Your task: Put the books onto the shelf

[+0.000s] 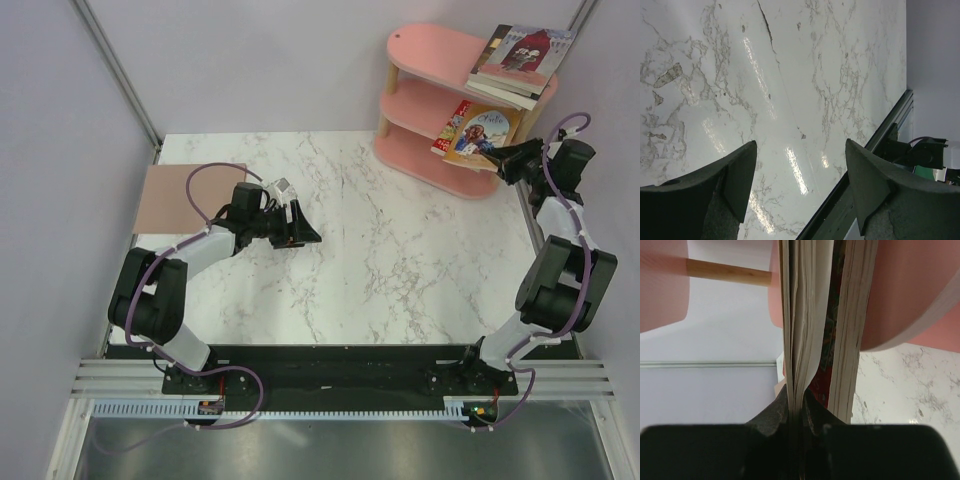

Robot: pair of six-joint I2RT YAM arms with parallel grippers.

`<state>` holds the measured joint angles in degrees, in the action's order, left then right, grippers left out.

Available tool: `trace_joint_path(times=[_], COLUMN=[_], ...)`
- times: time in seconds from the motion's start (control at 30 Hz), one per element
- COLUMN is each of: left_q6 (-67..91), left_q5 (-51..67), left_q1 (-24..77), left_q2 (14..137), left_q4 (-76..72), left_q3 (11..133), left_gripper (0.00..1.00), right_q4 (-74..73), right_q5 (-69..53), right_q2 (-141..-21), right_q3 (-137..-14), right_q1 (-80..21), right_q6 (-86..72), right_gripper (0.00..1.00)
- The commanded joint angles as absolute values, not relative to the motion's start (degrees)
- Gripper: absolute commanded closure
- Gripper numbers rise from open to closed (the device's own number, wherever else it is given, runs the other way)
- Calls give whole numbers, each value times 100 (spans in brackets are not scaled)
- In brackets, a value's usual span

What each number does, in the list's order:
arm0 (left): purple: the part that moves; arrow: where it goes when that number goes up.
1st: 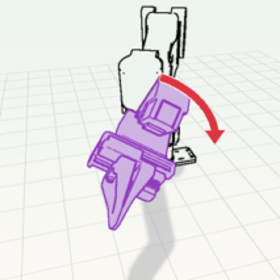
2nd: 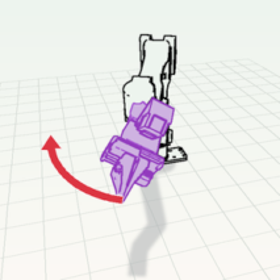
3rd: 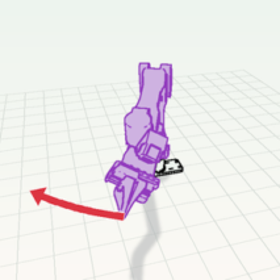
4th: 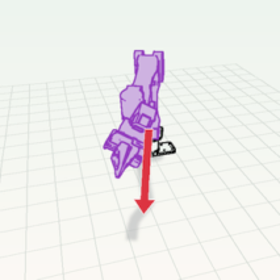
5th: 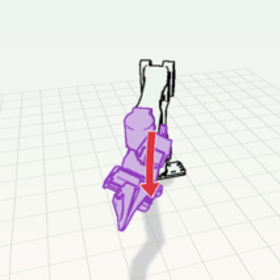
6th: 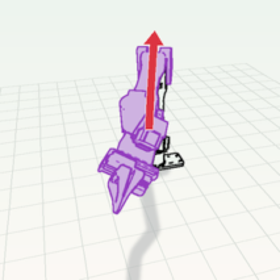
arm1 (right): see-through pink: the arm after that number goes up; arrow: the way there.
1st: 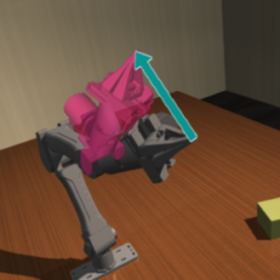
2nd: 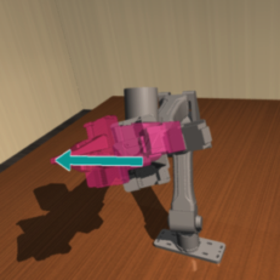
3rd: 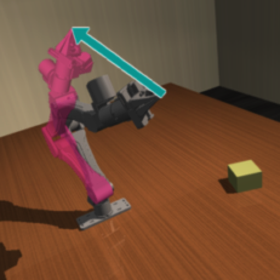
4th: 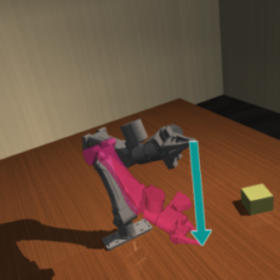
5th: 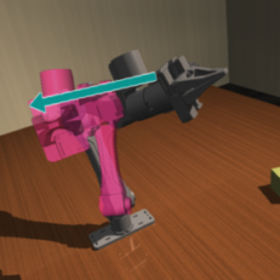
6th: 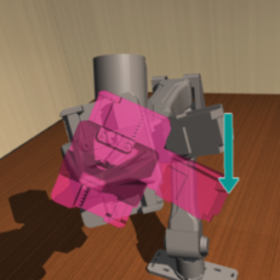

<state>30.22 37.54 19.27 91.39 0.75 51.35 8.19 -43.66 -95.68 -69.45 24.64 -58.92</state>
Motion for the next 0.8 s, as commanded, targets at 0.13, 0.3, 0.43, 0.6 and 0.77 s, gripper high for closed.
trace_joint_path(times=[0.13, 0.3, 0.43, 0.6, 0.77], left_q6=[2795, 2786, 2786, 2786, 2777], left_q5=[3735, 3726, 3718, 3718, 3718], left_q1=[1986, 1986, 1995, 2004, 2004], left_q2=[9114, 9123, 9123, 9088, 9088], left_q4=[-132, -149, -158, -176, -185], left_q3=[5115, 5098, 5071, 5027, 5001], left_gripper=[22, 22, 22, 22, 22], right_q4=[2100, 2224, 2180, 1899, 1478], right_q5=[-4219, -4157, -4043, -3806, -3771], right_q2=[-9852, -10028, -10177, -10283, -10222], right_q3=[-7391, -7549, -7646, -7673, -7805], right_q1=[2408, 2268, 2171, 2101, 2083], right_q6=[-6653, -6811, -6820, -6768, -6583], right_gripper=[87, 87, 82, 62, 41])
